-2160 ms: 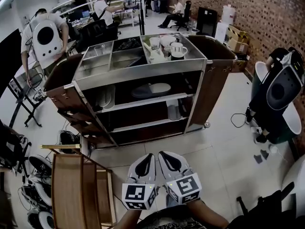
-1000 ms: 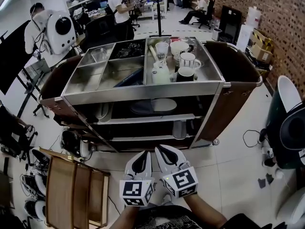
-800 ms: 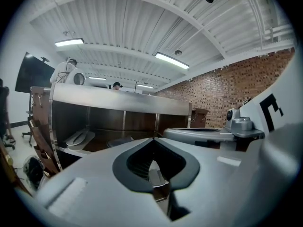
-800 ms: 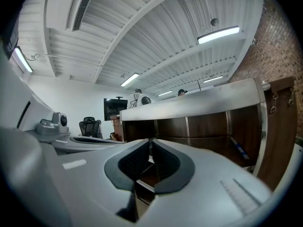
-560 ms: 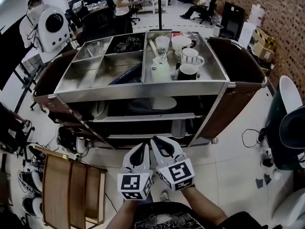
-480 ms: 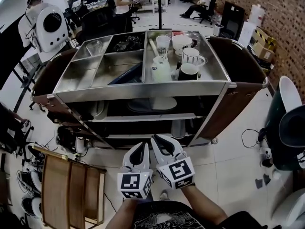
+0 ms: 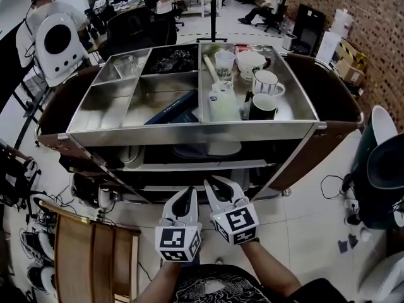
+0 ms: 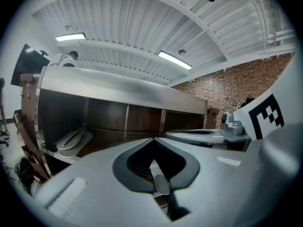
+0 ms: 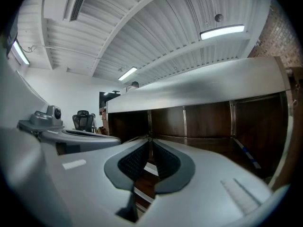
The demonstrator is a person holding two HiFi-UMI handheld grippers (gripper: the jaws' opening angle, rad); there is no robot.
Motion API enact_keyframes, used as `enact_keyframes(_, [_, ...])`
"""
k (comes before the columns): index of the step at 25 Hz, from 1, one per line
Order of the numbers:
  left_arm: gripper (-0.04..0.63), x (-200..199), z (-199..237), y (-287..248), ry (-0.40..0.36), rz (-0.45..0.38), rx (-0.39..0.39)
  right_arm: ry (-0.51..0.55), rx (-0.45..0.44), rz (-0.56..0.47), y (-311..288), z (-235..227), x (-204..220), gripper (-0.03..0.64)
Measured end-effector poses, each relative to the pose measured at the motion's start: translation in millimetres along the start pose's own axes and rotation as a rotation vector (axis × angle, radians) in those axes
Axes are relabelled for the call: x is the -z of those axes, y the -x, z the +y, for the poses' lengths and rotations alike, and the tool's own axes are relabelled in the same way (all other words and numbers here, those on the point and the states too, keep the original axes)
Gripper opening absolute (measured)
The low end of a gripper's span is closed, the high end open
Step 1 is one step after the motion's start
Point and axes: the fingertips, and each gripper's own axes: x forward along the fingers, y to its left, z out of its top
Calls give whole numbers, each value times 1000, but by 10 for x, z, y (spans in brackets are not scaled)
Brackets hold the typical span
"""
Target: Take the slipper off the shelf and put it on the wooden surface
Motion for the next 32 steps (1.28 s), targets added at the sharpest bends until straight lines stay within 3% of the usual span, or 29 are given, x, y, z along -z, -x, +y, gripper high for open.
enact_keyframes(17, [6,114,500,-448,9,40,28,-17,-11,81,-906,-468,373,85])
enact_keyframes(23, [6,112,569,-552,-7,48,45,-23,-29,156,-1193,-644,589,151])
enact_keyframes(27, [6,90,651,-612,-17,44,44,-17,-33,191,-1351,-727,672,158])
enact_keyframes(32, [6,81,760,-692,-13,41,43,-75,-63,263,-1541,-820,777,208])
